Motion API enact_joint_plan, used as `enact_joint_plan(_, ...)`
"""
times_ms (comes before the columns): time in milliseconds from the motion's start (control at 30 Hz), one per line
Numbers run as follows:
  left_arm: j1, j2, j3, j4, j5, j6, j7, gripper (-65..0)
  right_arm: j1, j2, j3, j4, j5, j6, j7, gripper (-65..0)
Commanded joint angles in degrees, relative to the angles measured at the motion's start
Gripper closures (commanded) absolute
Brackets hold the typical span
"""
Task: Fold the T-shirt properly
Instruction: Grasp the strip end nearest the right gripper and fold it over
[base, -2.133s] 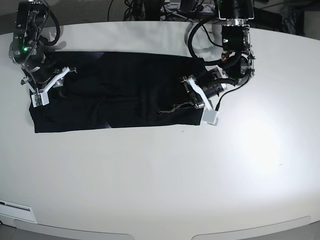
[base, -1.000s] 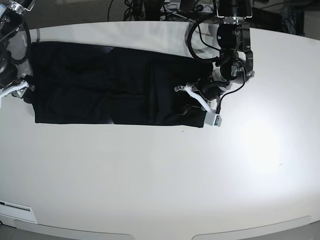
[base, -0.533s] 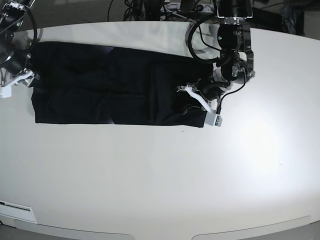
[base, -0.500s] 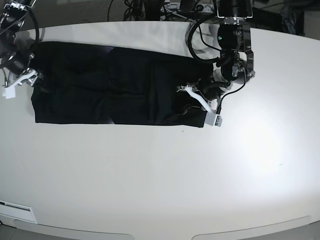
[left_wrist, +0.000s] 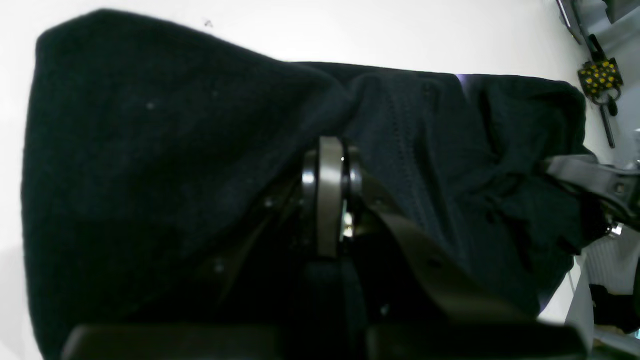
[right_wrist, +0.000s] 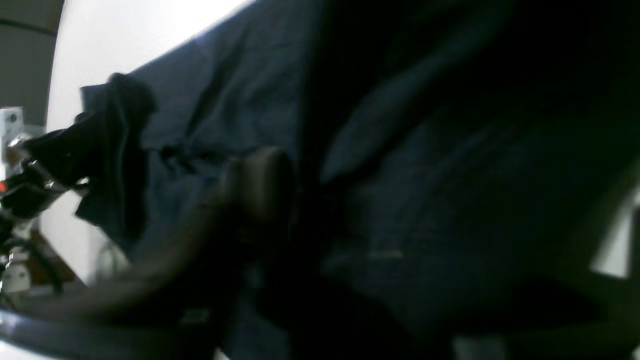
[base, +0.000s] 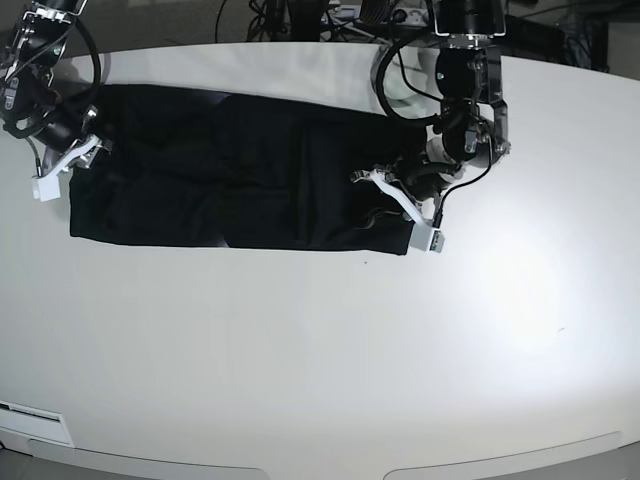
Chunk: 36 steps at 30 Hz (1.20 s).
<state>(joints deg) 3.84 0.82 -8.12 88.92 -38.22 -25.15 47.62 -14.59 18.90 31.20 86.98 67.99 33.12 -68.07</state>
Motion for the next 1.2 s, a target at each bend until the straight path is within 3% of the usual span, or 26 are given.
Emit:
enact_joint_plan(0,0.1,-0.2,-0.2,-0.1,-1.2,-0.3,1.7,0.0,0.3,1.1,0.1,0.5,0.7,0.6,-0.1,-1.5)
enact_joint_plan(133,0.1,-0.2,-0.1,-0.1,-8.2,-5.0,2.1,0.0,0.3,2.2,0.2,0.7,0.8,2.5,0.0,0.0)
enact_joint_plan(267,-0.6,-0.2,-0.2,0.0,-18.0,-12.5,5.7,-0.4,0.3,6.3,0.3,0.7,0.6,2.8,0.5,0.0)
enact_joint_plan(300,-1.0,-0.2,-0.2,0.0,-20.5,-14.0,7.7,-3.1,0.3,7.7,0.3,0.7,0.4,2.6,0.8,0.0)
enact_joint_plan(400,-2.6,-0.2,-0.2,0.0,-28.4,-14.9,13.8,-9.3,0.4,11.8,0.3,0.8,-2.5,0.9,2.9,0.0)
enact_joint_plan(500,-3.8,-0.8,-0.2,0.0,-33.1,-14.9,17.0,-10.7,1.6,15.2,0.3,0.8,-6.5,-0.9,3.1,0.0)
enact_joint_plan(700,-4.2,-3.7,-0.2,0.0,-32.9,-14.9,17.2,-10.7,5.7,19.5,0.3,0.8,-18.6,-6.2,3.2,0.0)
enact_joint_plan(900,-4.1,-8.0,-0.2,0.0,-31.9,-14.9,17.2,-10.7,7.9,19.5,0.3,3.4,-28.1,-17.4,5.8,0.0)
enact_joint_plan(1033,-4.2,-9.7,-0.2,0.0,-30.7,-14.9,17.1,-10.6,7.9,18.5,0.3,9.1,-26.6,-17.9,5.9,0.0)
enact_joint_plan(1167,-4.1,-10.1,-0.2,-0.1,-27.4,-14.9,16.7,-10.6,7.9,14.9,0.3,17.6,-23.6,-17.0,5.9,0.0)
